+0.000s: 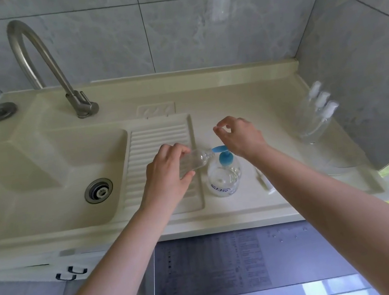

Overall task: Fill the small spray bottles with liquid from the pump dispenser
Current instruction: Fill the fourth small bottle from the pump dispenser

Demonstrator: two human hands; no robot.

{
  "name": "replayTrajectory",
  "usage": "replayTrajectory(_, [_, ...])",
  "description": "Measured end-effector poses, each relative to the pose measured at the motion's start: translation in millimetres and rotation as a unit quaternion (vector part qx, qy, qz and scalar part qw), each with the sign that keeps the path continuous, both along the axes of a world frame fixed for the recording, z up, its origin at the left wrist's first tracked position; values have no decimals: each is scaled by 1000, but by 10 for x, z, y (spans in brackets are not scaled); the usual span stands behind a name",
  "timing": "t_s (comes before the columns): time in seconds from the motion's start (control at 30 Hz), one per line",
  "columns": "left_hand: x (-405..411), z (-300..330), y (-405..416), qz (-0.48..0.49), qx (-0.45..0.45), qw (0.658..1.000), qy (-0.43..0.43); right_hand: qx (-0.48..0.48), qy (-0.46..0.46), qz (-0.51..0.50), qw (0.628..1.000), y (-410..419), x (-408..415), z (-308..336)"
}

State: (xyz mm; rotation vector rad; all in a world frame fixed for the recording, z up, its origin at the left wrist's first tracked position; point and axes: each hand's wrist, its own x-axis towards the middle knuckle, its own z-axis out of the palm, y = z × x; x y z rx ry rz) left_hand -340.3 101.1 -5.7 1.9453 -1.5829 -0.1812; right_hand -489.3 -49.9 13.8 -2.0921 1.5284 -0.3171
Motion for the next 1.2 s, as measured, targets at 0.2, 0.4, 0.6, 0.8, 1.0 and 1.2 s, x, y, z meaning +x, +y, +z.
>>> replayTrajectory(0.2, [13, 17, -5, -7, 19, 1000, -7, 48, 18, -18, 999, 15, 41, -46])
replayTrajectory(0.4, [25, 35, -25, -12, 31, 999, -17, 47, 37, -16, 998, 11, 74, -72])
replayTrajectory(0.6, [11, 18, -33, -12, 43, 999, -27, 4, 59, -5, 998, 108, 51, -134])
replayTrajectory(0.8, [19, 24, -19, -9, 46, 999, -22, -15, 14, -22, 1000, 92, 38, -79])
replayTrajectory(1.0, [31, 44, -28, -9, 45, 999, -20, -4, 13, -12, 1000, 98, 78, -56])
replayTrajectory(1.2, [36, 5, -31, -20, 47, 999, -2, -31, 46, -18, 998, 113, 36, -84])
